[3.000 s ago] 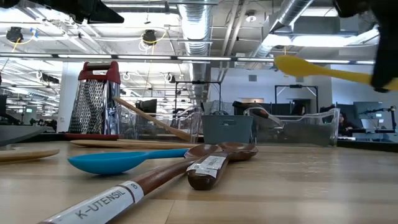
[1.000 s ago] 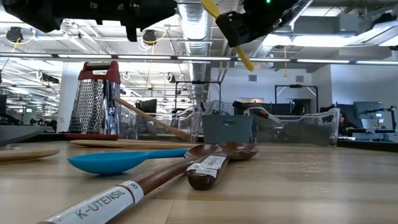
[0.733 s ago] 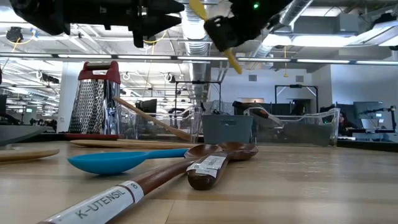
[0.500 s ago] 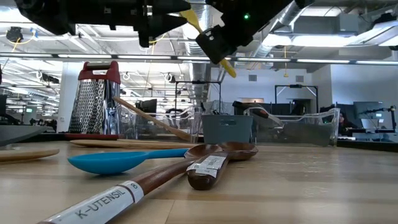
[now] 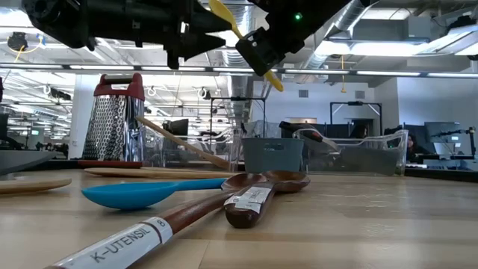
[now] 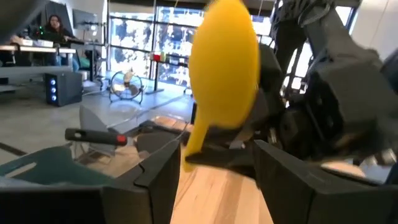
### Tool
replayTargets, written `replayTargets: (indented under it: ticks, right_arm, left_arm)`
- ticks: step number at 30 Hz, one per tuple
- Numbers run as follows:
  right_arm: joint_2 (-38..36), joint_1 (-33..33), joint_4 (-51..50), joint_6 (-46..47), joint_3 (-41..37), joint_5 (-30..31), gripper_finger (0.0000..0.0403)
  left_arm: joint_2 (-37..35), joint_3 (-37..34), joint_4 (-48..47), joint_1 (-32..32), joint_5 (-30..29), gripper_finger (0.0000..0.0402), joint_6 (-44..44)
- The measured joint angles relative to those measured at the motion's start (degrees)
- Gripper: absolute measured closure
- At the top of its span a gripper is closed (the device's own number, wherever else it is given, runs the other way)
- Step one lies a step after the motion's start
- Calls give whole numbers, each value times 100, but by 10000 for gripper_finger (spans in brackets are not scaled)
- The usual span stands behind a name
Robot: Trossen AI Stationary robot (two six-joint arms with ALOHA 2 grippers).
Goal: Pick & Place Kitchen Items
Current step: Put the yellow serving spoon into the left transparent bin
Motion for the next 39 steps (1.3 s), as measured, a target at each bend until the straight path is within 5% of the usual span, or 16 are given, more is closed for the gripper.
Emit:
replayTargets:
  ticks: [21,39]
  right_arm:
    - [0,-52,225,-171,-2,-590,367]
    - [0,-53,226,-154,-2,-590,367]
  left_arm:
    - [17,193,36,243,244,173,26]
    - [15,197,42,322,250,320,21]
